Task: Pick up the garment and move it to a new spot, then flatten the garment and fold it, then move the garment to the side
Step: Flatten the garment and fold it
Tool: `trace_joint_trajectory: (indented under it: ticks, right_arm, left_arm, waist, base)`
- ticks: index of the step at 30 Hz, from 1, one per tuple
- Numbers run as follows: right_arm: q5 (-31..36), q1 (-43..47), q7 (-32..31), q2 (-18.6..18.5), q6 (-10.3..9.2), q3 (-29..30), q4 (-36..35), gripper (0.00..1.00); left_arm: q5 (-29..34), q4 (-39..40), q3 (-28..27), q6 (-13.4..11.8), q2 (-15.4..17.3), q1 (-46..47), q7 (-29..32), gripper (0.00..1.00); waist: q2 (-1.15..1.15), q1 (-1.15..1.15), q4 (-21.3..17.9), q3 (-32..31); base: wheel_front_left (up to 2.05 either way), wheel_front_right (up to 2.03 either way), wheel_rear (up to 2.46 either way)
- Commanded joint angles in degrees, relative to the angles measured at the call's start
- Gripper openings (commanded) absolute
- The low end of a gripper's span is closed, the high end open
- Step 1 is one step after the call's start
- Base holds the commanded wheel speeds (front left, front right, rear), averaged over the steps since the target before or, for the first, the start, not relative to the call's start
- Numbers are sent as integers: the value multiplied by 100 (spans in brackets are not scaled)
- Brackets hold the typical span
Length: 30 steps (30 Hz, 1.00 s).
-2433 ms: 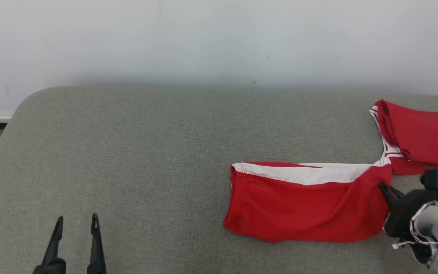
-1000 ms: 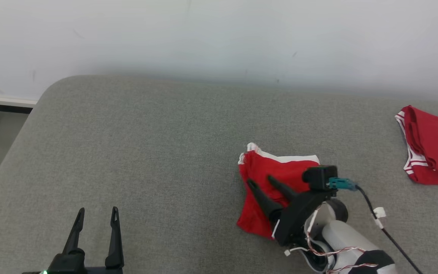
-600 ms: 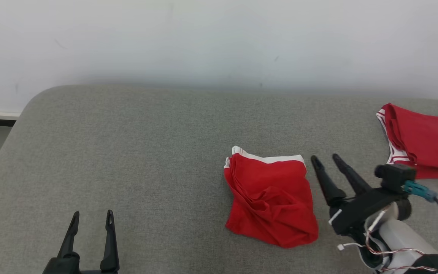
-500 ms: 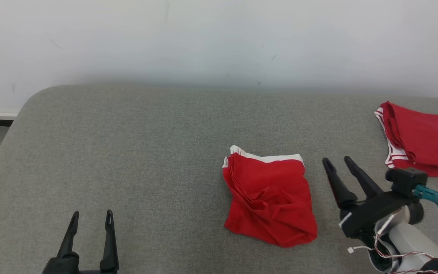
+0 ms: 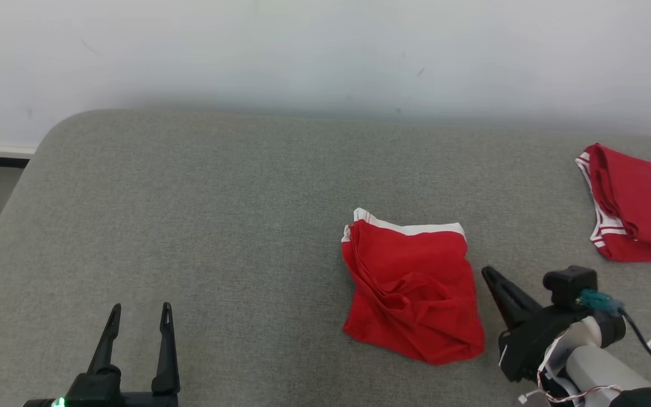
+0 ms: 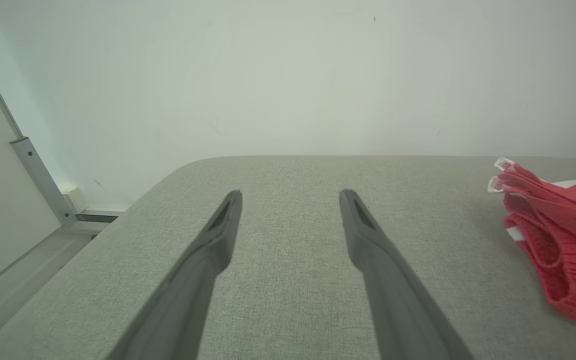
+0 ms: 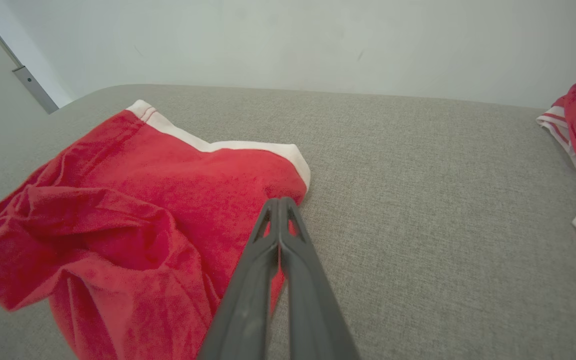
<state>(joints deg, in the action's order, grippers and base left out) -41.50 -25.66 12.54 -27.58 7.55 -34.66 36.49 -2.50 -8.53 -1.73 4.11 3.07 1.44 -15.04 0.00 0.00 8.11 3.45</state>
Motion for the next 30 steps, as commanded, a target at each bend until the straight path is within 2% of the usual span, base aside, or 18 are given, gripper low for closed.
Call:
trace_joint_trajectory:
  ticks: [1,8,17,26,30]
  right_arm:
    - [24,-49,-37,15,-17,-186,130,0]
    - [-269,-150,59,64,-17,-869,351,0]
    - [-734,-142,211,73,-17,-1562,-140,0]
    - [-938,-92,264,441,-17,-2322,-631,0]
    - [-862,-117,266,548,-17,-2371,-891,0]
  left_arm:
    - [54,-21,1,23,-2,64,-18,100]
    - [29,-56,-28,5,-6,74,-18,100]
    - [13,-51,-60,1,-8,31,-18,100]
    - [24,-57,17,27,-13,108,-18,100]
    - [18,-52,23,26,-15,107,-18,100]
  waist:
    - [0,0,88,47]
    - [0,0,217,46]
    - [0,0,224,23]
    - [0,0,338,32]
    - [0,0,364,43]
  base:
    - [0,0,0]
    - [0,0,0]
    - [0,0,0]
    - [0,0,0]
    - [0,0,0]
